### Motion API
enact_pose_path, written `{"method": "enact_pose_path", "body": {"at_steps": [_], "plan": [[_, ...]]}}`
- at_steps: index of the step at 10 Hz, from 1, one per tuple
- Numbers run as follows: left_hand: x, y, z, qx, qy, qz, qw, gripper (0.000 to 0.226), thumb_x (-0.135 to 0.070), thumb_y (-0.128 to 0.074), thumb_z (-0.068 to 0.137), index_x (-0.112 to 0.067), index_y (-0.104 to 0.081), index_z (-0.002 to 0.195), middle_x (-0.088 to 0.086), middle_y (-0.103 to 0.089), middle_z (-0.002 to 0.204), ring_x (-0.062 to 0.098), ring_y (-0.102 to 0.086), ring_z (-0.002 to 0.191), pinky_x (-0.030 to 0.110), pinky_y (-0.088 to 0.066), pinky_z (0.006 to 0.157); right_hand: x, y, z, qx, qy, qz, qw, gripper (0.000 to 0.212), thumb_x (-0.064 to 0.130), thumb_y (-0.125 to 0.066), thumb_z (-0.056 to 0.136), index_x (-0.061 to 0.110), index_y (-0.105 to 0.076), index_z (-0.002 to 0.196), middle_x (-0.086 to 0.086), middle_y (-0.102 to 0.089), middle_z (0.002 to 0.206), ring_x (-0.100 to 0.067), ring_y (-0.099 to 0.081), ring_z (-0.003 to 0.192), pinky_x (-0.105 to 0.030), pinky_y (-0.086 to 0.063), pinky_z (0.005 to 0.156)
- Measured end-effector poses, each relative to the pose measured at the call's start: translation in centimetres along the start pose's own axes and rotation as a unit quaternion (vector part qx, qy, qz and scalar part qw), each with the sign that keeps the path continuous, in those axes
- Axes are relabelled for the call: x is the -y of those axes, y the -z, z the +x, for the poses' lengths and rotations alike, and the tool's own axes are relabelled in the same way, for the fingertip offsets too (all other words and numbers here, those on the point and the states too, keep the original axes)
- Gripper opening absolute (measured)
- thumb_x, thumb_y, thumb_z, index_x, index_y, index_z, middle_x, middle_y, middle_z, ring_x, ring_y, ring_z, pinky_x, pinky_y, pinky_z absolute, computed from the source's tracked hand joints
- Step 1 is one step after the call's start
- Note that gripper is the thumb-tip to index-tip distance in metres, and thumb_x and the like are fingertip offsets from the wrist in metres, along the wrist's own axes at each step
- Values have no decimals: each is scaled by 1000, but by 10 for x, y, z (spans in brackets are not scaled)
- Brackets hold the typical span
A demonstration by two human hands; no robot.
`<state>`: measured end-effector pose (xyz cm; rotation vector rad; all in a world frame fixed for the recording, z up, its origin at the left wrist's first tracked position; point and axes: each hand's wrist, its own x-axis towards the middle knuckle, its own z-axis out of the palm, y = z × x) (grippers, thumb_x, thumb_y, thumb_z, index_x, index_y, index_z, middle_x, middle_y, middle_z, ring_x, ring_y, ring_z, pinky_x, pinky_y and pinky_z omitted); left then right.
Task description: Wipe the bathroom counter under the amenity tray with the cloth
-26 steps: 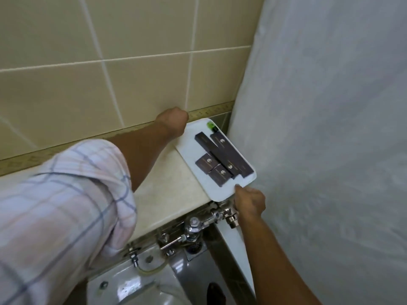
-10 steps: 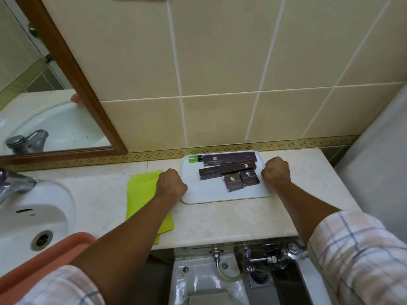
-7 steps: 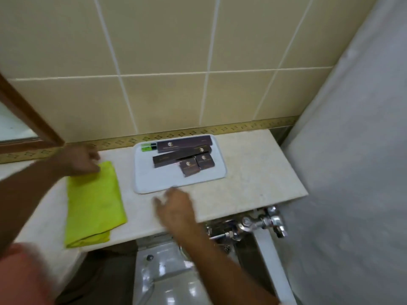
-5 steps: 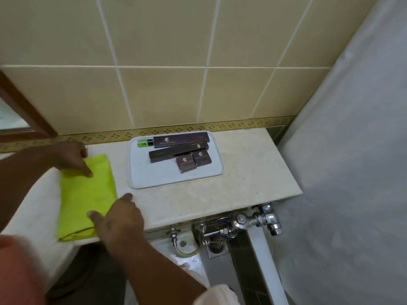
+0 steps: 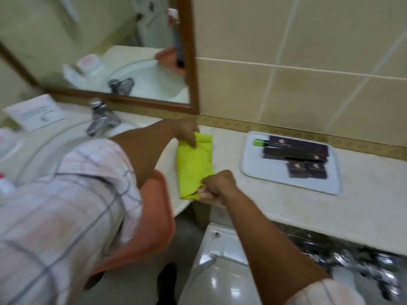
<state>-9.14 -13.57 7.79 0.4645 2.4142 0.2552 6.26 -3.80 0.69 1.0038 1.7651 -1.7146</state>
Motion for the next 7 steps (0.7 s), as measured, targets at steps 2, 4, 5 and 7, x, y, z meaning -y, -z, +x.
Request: {"method": "enact_pose_path", "body": {"at_steps": [2,4,5,7], "plan": [[84,13,-101,44,125,-61,989,45,-3,-80,66,0,-68,109,22,-69,111,35,-68,91,49,-59,80,-1,-78,-56,145,-6,-109,983,24,9,-62,94,-3,-53,75,-4,-57,34,-12,-57,26,-17,-43,27],[134,-36,-147,93,204,-59,973,56,-4,-80,64,6,-62,117,18,-65,112,33,-64,97,40,-57,77,-47,-124,-76,155,-28,-194,968,21,4,-63,93,-10,-56,80,-18,-60,57,-17,-57,26,-22,-46,28],[137,-59,-145,48,169,-34,984,50,-14,-83,60,4,-67,104,12,-65,95,29,-63,88,35,-54,73,-61,-126,-70,137,-7,-202,970,15,1,-64,91,-12,-58,87,-21,-61,59,-20,-59,28,-24,-48,30],[135,-73,-134,51,174,7,983,58,-21,-85,56,-7,-64,109,9,-64,108,31,-63,101,44,-57,86,-66,-126,-71,151,5,-264,953,29,15,-74,86,-8,-59,81,-21,-64,62,-25,-66,41,-35,-61,45]]}}
